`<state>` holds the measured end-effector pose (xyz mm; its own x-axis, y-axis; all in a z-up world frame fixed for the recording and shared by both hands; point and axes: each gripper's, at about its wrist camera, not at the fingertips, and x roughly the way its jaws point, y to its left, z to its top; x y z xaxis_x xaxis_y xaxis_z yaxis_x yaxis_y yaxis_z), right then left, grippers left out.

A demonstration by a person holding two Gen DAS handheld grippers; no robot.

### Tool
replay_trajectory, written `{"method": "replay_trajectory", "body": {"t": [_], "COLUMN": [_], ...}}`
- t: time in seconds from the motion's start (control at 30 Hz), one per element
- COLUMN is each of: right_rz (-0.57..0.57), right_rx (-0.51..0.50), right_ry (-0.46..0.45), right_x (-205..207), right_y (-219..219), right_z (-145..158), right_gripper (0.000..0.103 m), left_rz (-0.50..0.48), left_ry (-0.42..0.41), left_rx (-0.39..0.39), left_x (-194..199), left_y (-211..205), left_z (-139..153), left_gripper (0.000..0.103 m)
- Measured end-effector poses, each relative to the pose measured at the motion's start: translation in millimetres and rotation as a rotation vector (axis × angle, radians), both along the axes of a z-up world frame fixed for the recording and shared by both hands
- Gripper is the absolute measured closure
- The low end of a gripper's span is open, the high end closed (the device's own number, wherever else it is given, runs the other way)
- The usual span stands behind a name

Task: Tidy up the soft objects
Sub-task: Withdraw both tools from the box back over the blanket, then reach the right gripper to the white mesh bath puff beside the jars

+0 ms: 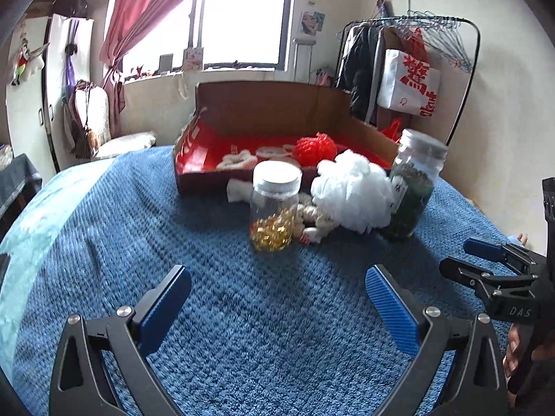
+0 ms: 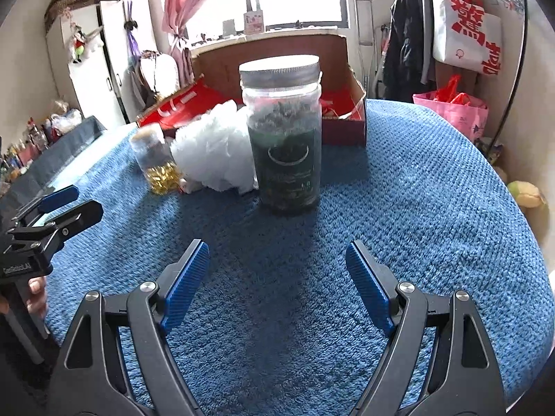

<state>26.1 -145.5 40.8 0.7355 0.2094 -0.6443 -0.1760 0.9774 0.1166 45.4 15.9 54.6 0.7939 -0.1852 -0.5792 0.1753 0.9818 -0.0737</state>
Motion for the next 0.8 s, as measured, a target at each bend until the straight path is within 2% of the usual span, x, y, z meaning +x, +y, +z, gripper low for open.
{"method": "replay_trajectory", "body": {"t": [0.33,0.8], "right_rz": [-0.008,0.058], "right_rx": [-0.038,-0.06], "right_ry": [0.019,0.012], "right_x": [2,9], "right_y": [8,22], "right_z": [-11,-3], "right_gripper": [0.022,0.022], "left_rz": [0.011,-0.017], "left_ry": [0.042,0.048], "left_rx": [0.018,0.024], "left_x": [2,10], "left_y": [-3,5], "left_z": [-16,-6], "left_gripper": [0.0,0.001]}}
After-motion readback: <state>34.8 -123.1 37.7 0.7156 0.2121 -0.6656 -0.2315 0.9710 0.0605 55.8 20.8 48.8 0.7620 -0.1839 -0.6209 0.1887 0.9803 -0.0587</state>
